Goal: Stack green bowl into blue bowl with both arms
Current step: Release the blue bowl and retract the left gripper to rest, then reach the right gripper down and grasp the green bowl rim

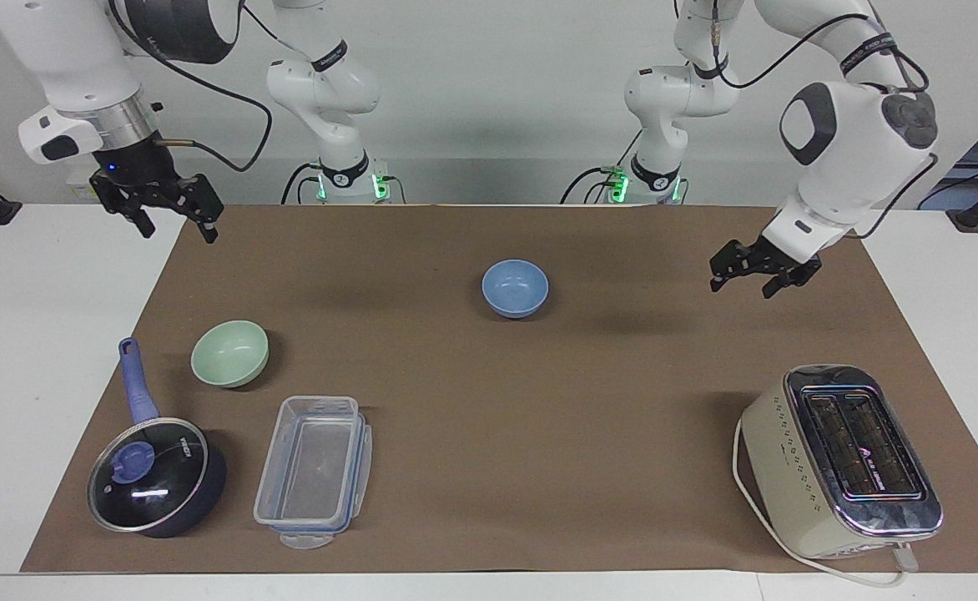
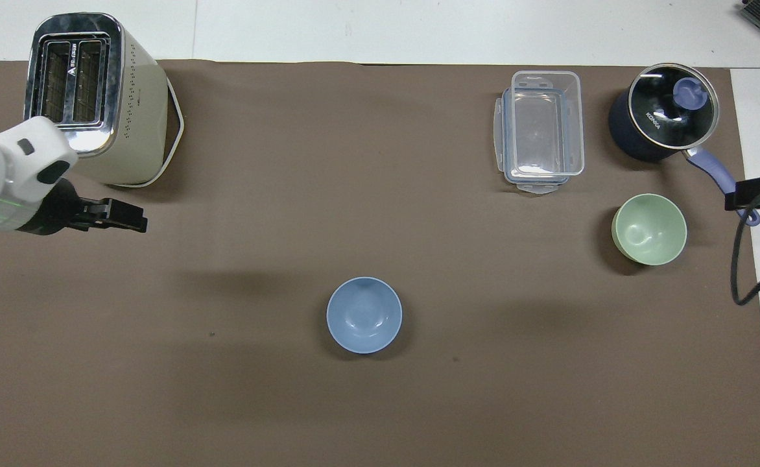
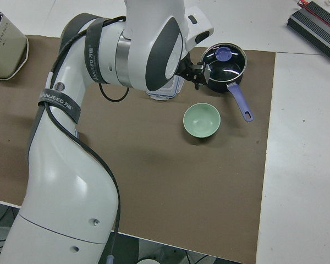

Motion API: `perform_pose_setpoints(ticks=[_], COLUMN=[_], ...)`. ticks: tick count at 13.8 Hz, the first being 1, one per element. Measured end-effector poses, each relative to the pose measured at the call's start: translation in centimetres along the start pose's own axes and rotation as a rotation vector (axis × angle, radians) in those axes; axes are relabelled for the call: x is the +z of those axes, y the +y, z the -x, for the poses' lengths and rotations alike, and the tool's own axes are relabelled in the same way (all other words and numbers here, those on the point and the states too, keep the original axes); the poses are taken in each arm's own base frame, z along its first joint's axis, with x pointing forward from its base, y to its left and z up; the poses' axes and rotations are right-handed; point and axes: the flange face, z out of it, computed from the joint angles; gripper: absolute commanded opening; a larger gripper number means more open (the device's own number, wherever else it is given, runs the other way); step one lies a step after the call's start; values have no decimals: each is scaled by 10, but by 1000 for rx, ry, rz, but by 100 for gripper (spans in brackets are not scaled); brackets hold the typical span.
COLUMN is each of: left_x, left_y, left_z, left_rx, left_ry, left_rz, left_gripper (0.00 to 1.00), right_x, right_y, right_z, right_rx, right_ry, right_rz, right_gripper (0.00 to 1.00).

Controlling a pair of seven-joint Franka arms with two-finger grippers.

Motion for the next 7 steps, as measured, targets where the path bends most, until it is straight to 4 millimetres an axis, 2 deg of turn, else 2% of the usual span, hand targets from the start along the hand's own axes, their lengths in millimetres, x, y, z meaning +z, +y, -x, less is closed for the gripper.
perform_pose_setpoints(ticks=[2,4,5,7], left_x=[-40,-76,-85,-86], left_y=[4,12,13,14], left_z=[5,9,11,10], left_rx=[27,34,16,-25], left_ry=[-27,-18,-9,-6], left_rz=[-58,-81,-84,-85], left_gripper=[100,100,100,100], right_x=[5,19,32,70], right_y=[4,10,14,20], right_z=[-2,-7,-14,-33], right_rx=[7,16,22,29], right_ry=[17,39,50,71], right_rz=[1,3,4,4], right_gripper=[100,100,100,100])
